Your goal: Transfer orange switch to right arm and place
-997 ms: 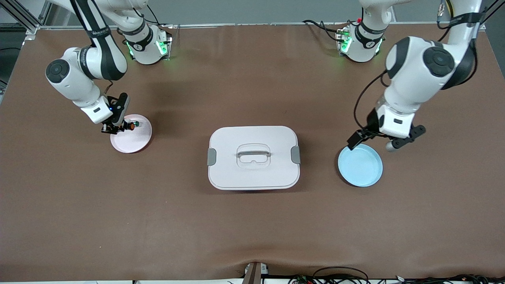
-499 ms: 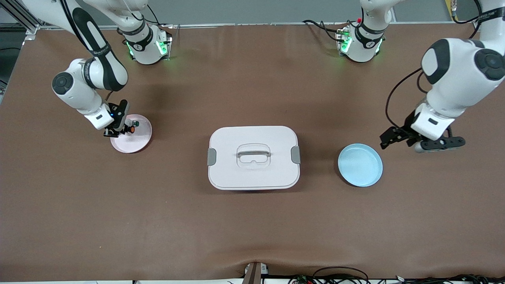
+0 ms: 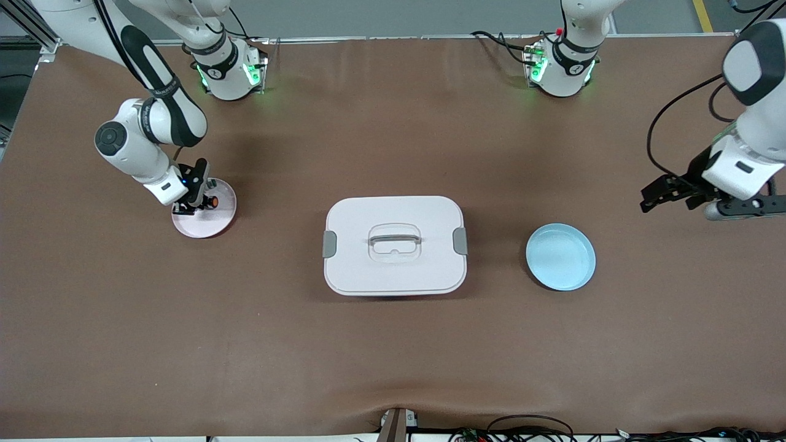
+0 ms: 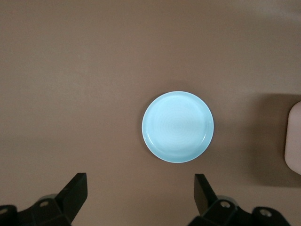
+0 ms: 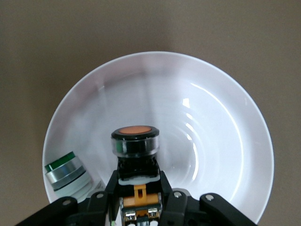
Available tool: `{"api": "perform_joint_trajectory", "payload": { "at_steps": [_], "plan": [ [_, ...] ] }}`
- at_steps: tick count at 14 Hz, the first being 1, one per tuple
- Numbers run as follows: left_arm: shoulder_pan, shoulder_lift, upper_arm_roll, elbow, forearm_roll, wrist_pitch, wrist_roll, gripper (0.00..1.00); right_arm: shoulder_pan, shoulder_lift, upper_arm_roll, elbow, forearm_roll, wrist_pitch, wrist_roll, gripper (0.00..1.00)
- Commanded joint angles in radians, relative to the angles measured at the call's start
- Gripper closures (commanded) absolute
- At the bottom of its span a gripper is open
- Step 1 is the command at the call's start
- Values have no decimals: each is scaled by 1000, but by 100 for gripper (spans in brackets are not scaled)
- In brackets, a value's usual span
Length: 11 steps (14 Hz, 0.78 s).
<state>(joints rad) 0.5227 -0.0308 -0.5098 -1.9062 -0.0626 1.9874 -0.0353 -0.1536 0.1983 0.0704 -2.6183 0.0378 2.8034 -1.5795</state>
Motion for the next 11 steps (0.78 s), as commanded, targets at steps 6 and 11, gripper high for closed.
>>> {"api": "perform_joint_trajectory", "payload": {
  "at_steps": [6, 11],
  "plan": [
    [16, 2, 4, 179, 17, -145, 14, 0, 36, 30, 0, 43, -3, -2, 30, 1],
    [14, 18, 4, 237, 18, -174, 11, 0, 32, 24, 0, 89, -3, -63, 29, 0]
  ]
}}
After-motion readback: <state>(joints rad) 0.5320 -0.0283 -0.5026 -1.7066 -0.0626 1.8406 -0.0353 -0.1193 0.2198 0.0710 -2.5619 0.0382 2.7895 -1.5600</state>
